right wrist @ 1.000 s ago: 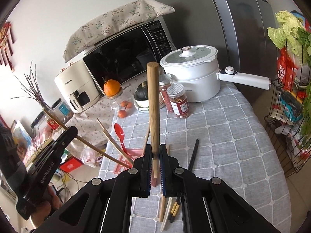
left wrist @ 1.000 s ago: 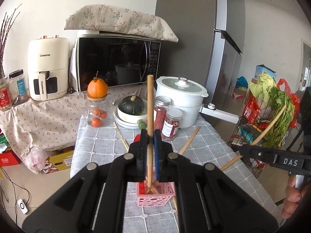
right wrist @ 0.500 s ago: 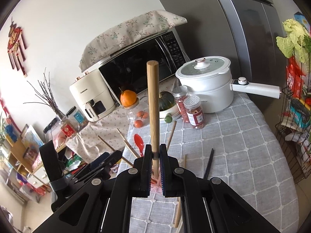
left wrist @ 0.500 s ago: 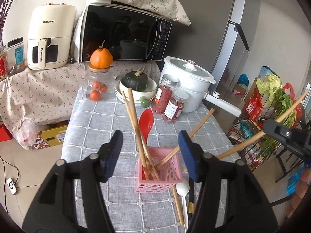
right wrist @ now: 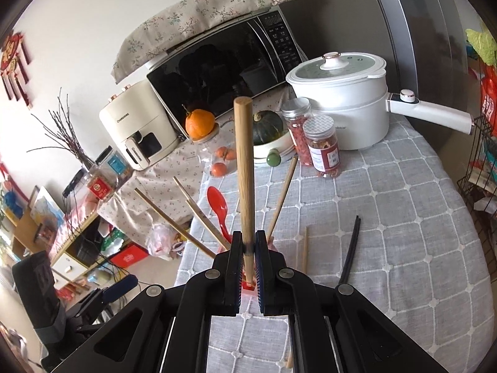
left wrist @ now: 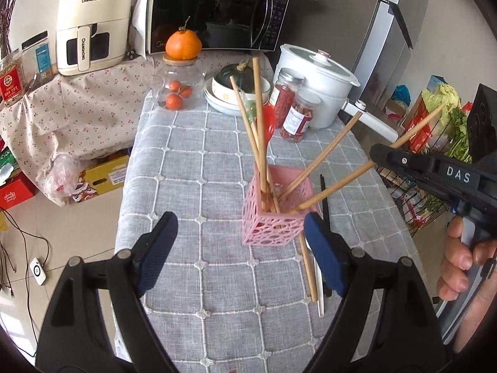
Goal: Organize utensils
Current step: 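Open the right gripper to drop its wooden chopstick into the pink basket, then lower the right gripper onto a black chopstick and close on it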
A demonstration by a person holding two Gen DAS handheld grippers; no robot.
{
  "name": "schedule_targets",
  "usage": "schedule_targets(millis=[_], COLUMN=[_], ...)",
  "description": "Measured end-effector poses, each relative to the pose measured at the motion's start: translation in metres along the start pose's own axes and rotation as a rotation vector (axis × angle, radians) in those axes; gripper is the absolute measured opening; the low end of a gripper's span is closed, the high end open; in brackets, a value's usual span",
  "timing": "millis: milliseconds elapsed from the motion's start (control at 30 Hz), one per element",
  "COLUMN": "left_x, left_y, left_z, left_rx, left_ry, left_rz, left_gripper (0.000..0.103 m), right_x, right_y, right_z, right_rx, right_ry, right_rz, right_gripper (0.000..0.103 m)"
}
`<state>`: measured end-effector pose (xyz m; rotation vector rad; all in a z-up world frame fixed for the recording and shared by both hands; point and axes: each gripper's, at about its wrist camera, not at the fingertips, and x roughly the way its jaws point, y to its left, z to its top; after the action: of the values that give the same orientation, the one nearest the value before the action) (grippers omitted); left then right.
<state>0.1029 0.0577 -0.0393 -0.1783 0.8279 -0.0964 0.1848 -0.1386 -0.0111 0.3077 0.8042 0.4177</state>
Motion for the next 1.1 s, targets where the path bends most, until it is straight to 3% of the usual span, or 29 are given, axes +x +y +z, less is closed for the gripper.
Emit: schedule_targets(millis=[200, 333, 433, 467, 500, 900, 1100], left_x=[0.006, 0.008, 0.008, 0.009, 0.009, 0.014, 0.017], left_y=[-0.001, -0.003, -0.005, -0.007, -0.008, -0.033, -0.043], left_z=[-0.007, -0.007, -0.008, -0.009, -0.009, -0.025, -0.029], left_rx=[0.017, 0.021, 0.016, 0.013, 0.011, 0.05, 0.073], left_ry=[0.039, 0.034, 0.03, 0.03, 0.03, 0.044, 0.038], left_rz=[0.01, 0.028, 0.022, 0.021, 0.02, -0.016, -0.014], left_gripper=[0.084, 0.092, 0.097, 0.098, 0.1, 0.102, 0.102], right_x=[0.024, 0.032, 0.023, 0.017, 0.01, -0.048, -0.057], right_y=[-0.003, -0.006, -0.009, -0.009, -0.01, -0.03, -0.058], right_z=[-0.001, -0.002, 0.0, 0.001, 0.002, 0.006, -0.003], right_rx=[0.01, 0.03, 0.039, 0.04, 0.037, -0.02, -0.078], right_ry=[0.035, 0.066, 0.054, 0.038, 0.018, -0.058, -0.051], right_rz=[0.008, -0.004, 0.002, 0.004, 0.006, -0.099, -0.221], right_gripper=[0.008, 0.013, 0.035, 0.049, 0.056, 0.086, 0.098])
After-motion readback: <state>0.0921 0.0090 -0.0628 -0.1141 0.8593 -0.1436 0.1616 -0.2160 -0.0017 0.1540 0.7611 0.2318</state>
